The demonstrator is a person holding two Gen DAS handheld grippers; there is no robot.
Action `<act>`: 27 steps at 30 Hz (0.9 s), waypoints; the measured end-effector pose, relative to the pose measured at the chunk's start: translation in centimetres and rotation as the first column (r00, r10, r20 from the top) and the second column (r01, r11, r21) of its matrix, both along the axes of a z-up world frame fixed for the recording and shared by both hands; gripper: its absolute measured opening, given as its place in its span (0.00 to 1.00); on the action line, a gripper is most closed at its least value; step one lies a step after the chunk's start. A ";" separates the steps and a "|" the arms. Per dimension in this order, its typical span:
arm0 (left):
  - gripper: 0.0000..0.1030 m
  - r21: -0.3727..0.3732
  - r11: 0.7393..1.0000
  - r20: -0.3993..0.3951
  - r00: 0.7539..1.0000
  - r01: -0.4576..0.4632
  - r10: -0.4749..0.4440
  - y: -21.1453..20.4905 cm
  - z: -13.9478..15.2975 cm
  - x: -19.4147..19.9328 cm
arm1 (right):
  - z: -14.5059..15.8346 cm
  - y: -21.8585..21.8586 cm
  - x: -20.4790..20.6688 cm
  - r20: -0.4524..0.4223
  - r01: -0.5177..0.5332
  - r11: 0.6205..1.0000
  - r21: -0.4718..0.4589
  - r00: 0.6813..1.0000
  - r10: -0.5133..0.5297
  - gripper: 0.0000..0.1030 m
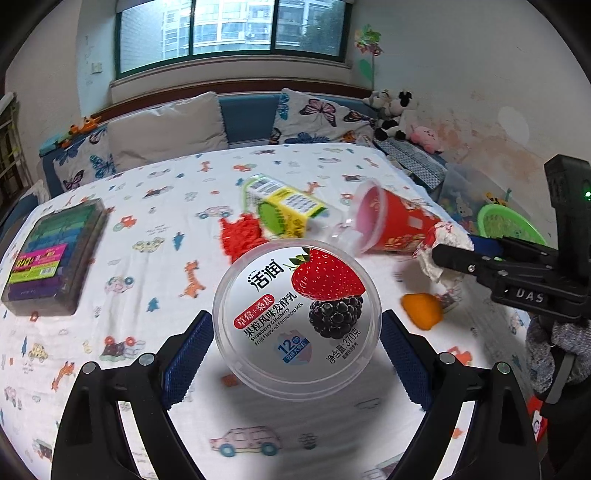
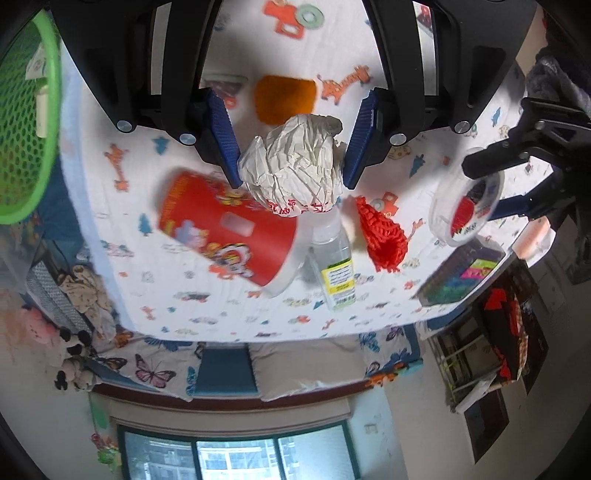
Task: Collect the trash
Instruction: 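Carry the paper ball to the basket and open the right gripper to drop it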
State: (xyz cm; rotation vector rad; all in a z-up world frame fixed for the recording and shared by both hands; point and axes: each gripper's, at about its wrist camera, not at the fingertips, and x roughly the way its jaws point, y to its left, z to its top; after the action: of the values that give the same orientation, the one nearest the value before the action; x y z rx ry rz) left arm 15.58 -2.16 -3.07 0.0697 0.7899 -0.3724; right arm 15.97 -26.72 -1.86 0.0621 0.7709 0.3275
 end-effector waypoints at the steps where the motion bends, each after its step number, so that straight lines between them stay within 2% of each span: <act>1: 0.85 0.000 1.000 0.003 1.000 0.007 -0.007 -0.4 0.1 -0.1 | 0.2 -0.7 -0.4 0.005 0.014 1.000 0.000 1.000 -0.014 0.54; 7: 0.85 -0.009 0.998 0.015 0.998 0.065 -0.065 -3.4 0.9 -0.3 | 1.1 -5.4 -2.6 0.025 0.114 0.993 0.002 0.993 -0.114 0.55; 12: 0.85 -0.005 0.992 0.023 0.991 0.129 -0.129 -7.0 1.5 -0.5 | 0.9 -10.9 -4.3 0.013 0.238 0.971 -0.002 0.971 -0.238 0.55; 21: 0.85 -0.007 0.976 0.023 0.976 0.216 -0.216 -13.0 2.4 -0.4 | -0.9 -21.2 -7.4 -0.031 0.449 0.893 -0.039 0.892 -0.450 0.57; 27: 0.85 -0.005 0.962 0.026 0.961 0.274 -0.274 -17.2 3.1 0.1 | -2.1 -25.5 -8.5 -0.066 0.526 0.851 -0.010 0.848 -0.525 0.63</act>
State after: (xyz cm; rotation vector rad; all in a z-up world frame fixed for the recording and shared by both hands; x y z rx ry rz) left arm 15.72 -19.39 0.07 0.1770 0.7556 -0.6362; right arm 7.45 -52.17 -3.95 0.2898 0.7857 -0.1982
